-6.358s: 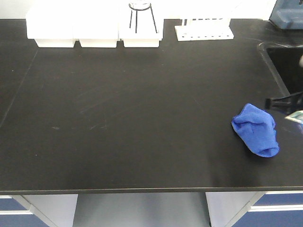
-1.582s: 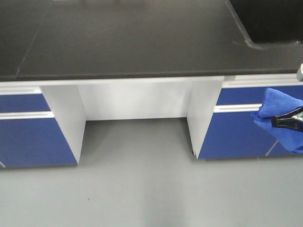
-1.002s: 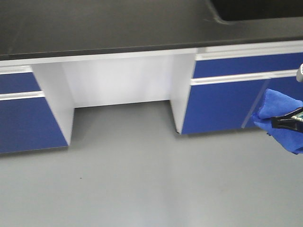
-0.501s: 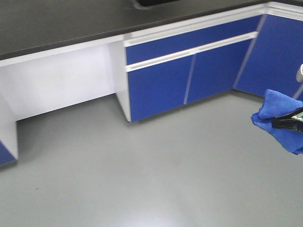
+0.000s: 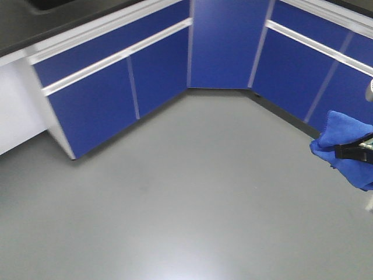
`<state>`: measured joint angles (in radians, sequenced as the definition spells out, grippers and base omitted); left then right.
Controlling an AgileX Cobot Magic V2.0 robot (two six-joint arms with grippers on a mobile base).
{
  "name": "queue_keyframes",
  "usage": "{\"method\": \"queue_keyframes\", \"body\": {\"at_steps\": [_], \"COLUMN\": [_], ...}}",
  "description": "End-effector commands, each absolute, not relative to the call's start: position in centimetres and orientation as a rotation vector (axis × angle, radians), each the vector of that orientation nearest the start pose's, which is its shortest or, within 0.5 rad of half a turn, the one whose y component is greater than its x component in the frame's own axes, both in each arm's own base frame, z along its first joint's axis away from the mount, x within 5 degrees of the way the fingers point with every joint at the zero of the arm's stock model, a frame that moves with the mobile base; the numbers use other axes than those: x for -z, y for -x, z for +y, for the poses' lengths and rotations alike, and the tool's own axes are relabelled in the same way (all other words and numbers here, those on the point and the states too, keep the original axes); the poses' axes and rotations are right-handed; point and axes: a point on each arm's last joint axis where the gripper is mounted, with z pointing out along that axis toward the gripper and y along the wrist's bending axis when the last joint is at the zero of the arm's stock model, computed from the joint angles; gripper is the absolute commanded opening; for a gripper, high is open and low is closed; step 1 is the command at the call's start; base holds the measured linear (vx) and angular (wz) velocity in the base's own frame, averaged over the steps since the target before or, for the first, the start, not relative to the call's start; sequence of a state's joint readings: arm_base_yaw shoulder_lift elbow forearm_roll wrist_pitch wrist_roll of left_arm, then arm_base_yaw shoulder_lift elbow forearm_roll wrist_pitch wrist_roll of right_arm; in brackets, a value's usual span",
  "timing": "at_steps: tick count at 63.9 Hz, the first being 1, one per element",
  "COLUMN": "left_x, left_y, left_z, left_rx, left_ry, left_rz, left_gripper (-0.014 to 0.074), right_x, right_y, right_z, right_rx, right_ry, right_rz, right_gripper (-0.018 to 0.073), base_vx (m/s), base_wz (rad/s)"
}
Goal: Wipe right workspace with blue cloth
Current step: 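Hold the cloth in the right gripper while the base backs away, then hold the cloth raised while the base drives to the other bench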
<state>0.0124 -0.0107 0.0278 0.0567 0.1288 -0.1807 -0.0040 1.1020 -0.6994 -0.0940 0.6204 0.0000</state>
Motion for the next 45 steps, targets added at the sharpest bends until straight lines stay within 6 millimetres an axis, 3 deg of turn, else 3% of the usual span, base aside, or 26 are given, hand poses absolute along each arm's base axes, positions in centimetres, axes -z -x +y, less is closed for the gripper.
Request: {"method": "queue_keyframes", "body": {"at_steps": [1,45], "left_x": [-19.04,-19.04], "left_y": [-5.68,-5.68], "left_z": [0.07,0.07], "left_rx": [0.101,0.101], "left_ry": [0.116,0.116], "left_rz": [1.561,1.561], "left_gripper": [-0.0006,-0.0006], "right_x": [-27.78,-27.78], "right_y": [-21.07,-21.07], "right_z": [-0.64,-0.64], "right_rx": [0.111,0.111], "right_ry": [0.078,0.078], "right_rz": [2.407,2.407], "right_gripper": [-0.0004,-0.0004], "base_vx": [-0.10,-0.09], "base_wz": [-0.67,-0.74]}}
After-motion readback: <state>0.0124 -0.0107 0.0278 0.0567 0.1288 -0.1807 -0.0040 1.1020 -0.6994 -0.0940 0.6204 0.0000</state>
